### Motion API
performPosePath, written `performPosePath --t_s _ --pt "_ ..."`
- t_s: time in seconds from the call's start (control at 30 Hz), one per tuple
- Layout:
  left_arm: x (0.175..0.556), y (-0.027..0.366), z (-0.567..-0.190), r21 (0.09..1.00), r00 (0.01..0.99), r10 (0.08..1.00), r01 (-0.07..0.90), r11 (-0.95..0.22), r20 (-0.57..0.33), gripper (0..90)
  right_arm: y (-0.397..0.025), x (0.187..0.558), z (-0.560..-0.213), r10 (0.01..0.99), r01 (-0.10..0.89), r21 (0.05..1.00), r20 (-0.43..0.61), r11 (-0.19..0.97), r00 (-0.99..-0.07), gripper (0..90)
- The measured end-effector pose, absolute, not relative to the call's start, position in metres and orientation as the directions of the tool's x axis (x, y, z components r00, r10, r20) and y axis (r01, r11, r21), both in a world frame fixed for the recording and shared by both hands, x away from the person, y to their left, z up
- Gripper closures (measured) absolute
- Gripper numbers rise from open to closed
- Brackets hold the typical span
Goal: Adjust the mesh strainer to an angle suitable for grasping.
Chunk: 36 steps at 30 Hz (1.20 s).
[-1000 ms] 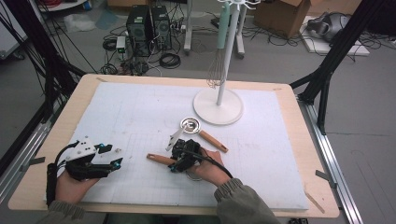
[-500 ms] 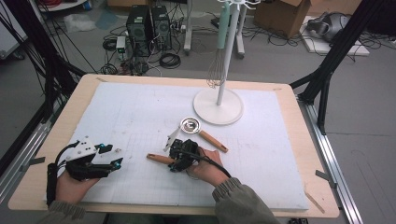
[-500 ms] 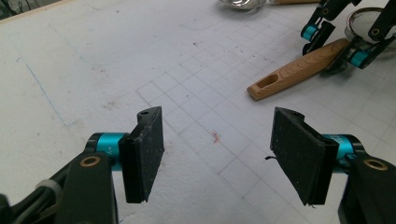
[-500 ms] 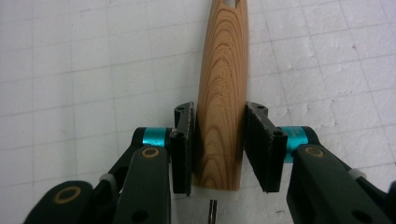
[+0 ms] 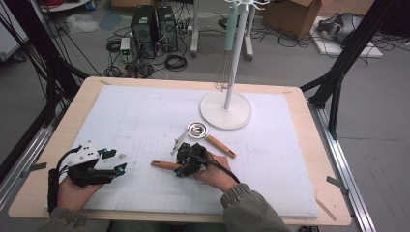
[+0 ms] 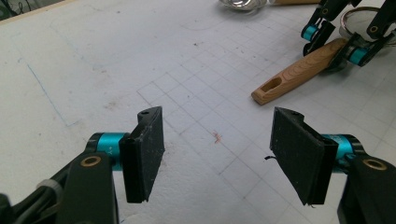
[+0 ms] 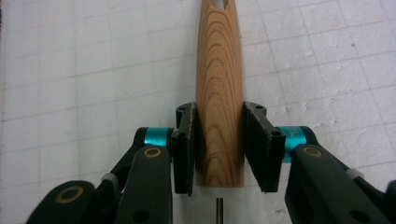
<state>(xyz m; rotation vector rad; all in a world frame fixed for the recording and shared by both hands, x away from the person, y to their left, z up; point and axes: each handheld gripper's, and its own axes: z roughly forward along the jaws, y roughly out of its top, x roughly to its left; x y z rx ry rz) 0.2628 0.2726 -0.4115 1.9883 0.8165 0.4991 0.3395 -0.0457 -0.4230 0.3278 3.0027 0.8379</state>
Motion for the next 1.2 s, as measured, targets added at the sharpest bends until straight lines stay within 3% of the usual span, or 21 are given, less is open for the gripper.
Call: performPosePath --t_s 0.63,0.93,1.2 --pt "0.262 0.273 -0.41 0.86 0.699 0.714 0.346 -0.376 0.031 35.4 -0.041 0.336 -0.413 0.153 0.191 0.475 0.116 0.859 -0.981 65.5" --pt "0.262 0.273 -0.41 0.858 0.703 0.71 0.344 -0.382 0.034 35.6 -0.032 0.335 -0.417 0.138 0.155 0.424 0.071 0.892 -0.988 66.9" --pt "0.262 0.272 -0.41 0.859 0.702 0.712 0.345 -0.377 0.03 35.7 -0.035 0.332 -0.419 0.145 0.155 0.447 0.056 0.881 -0.988 67.5"
